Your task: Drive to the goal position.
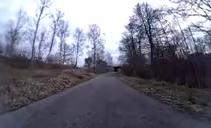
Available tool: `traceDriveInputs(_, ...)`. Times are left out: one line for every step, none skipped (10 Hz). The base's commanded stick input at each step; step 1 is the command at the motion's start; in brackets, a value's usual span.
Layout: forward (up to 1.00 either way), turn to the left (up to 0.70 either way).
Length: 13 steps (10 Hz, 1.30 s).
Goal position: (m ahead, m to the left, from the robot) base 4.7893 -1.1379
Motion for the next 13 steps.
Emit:
traceDriveInputs(0.50,0.00)
traceDriveInputs(0.50,0.00)
traceDriveInputs(0.50,0.00)
traceDriveInputs(0.50,0.00)
traceDriveInputs(0.50,0.00)
traceDriveInputs(0.50,0.00)
traceDriveInputs(0.50,0.00)
traceDriveInputs(0.50,0.00)
traceDriveInputs(0.50,0.00)
traceDriveInputs(0.50,0.00)
traceDriveInputs(0.50,0.00)
traceDriveInputs(0.50,0.00)
traceDriveInputs(0.50,0.00)
